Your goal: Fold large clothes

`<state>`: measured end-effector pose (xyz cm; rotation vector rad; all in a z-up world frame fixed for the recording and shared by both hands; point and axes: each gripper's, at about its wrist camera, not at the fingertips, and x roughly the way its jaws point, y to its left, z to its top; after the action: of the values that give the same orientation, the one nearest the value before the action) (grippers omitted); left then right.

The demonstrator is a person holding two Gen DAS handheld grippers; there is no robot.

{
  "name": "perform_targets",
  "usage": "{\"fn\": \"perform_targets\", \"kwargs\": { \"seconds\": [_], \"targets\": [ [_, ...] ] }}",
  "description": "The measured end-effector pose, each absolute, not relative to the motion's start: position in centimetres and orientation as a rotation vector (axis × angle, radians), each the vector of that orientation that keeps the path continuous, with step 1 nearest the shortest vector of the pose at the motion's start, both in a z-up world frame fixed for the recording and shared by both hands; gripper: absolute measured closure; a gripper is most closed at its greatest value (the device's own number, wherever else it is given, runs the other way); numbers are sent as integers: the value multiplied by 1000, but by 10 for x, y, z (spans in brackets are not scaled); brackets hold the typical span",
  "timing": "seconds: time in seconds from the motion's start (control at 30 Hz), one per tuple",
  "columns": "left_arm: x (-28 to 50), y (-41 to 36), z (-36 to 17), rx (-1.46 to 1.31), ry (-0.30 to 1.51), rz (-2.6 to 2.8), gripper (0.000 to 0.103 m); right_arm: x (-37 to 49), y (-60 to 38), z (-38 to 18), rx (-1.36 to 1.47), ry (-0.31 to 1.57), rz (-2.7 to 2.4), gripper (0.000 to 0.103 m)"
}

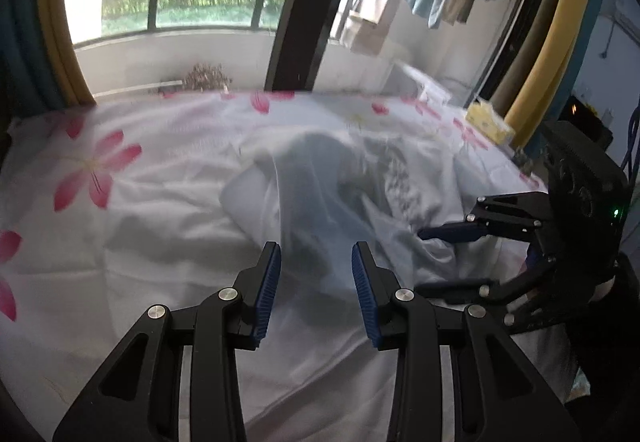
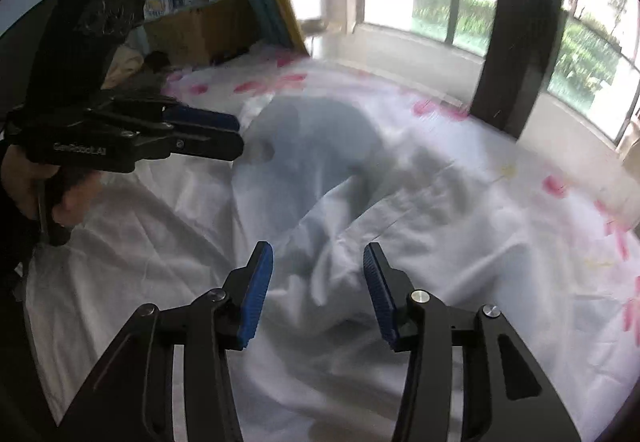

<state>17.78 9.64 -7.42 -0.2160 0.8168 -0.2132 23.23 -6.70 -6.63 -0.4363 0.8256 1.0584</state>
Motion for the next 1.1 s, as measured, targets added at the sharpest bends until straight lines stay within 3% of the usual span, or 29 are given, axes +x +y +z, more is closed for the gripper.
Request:
{"fn": "perform_targets", "kwargs": {
  "seconds": [0.2, 0.43, 0.7, 1.1],
  "targets": [
    [173, 94, -89, -197, 869, -206, 65, 209, -71, -81, -467, 897, 1147, 45],
    [165, 90, -63, -161, 802, -193, 65, 187, -101, -58, -500, 809, 1112, 45],
    [183, 66, -28, -44, 710, -255, 65, 231, -150, -34, -422, 699, 823, 45],
    [227, 85, -80, -179, 894, -315, 62, 263, -158, -61, -342, 801, 798, 45]
  ]
}}
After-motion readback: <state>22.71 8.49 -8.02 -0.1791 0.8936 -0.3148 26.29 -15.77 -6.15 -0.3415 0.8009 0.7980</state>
